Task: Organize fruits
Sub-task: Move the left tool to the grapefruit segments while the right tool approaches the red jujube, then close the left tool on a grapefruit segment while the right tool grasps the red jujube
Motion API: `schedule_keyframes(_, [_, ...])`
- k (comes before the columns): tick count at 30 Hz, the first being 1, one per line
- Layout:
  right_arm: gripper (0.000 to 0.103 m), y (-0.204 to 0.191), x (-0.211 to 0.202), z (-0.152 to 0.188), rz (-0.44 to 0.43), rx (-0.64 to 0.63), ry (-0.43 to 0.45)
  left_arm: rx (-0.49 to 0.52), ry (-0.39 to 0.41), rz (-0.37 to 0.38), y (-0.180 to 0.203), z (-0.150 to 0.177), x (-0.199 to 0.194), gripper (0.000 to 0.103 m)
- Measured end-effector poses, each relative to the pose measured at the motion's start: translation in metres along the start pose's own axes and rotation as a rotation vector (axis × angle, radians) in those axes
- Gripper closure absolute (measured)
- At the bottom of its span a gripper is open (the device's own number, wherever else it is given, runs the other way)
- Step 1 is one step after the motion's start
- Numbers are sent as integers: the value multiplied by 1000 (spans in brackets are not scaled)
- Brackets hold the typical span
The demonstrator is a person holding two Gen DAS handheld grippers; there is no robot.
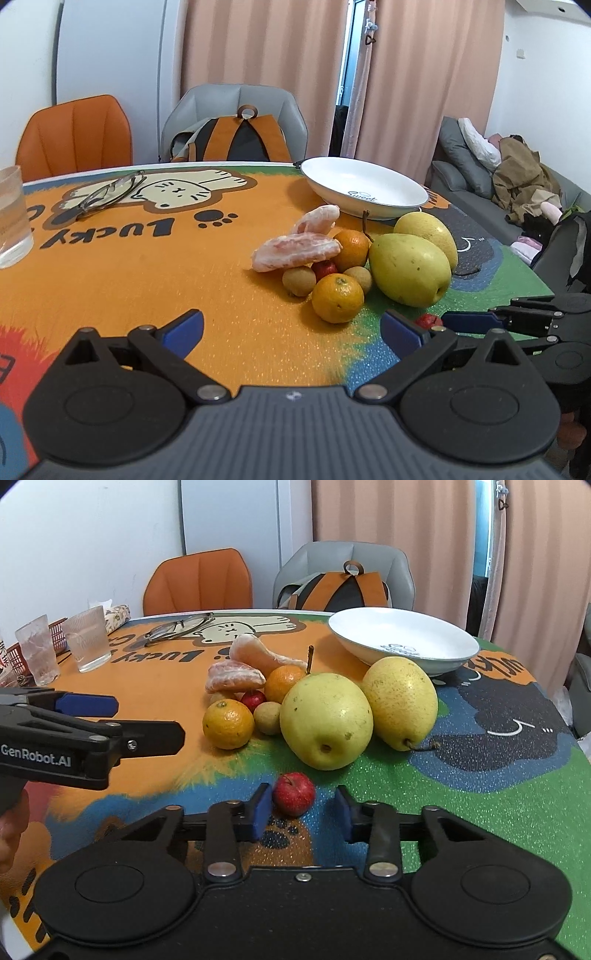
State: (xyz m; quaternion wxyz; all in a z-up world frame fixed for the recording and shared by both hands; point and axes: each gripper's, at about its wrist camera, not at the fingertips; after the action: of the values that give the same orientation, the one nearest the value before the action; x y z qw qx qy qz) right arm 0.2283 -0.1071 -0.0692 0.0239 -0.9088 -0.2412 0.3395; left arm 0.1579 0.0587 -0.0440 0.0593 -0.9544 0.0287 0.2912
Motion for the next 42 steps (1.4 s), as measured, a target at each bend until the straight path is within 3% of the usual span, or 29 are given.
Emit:
schedule_keyframes(15, [80, 6, -7, -4, -15, -15, 19, 29, 5, 33, 3, -27, 30, 2])
schedule_keyframes(21, [79, 9, -6, -5, -33, -9, 7, 91, 34, 23, 0, -41, 41, 18])
schedule_keyframes(25, [79, 13, -5, -5, -44, -6, 1, 127, 48, 37, -4, -49, 47, 33])
schedule_keyframes(33, [79, 16, -1, -7, -49, 8, -10, 193, 51, 51, -1, -58, 63, 42])
schedule_keyframes(35, [79, 17, -1, -7, -49, 10, -11, 201, 37, 67, 0, -60, 69, 51])
schedule_keyframes(42, [79, 17, 0, -7, -46, 17, -19, 196, 20, 88, -4, -66, 80, 52])
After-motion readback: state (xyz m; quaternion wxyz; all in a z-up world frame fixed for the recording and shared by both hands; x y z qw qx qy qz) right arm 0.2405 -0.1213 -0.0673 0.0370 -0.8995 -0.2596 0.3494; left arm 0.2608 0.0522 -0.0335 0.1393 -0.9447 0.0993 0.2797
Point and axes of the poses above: each gripper's, at about its wrist camera, not at the fingertips, and x roughly the way its jaws point, y to its right, z to its underside, and after that the axes turned 13 degrees about x, right-handed
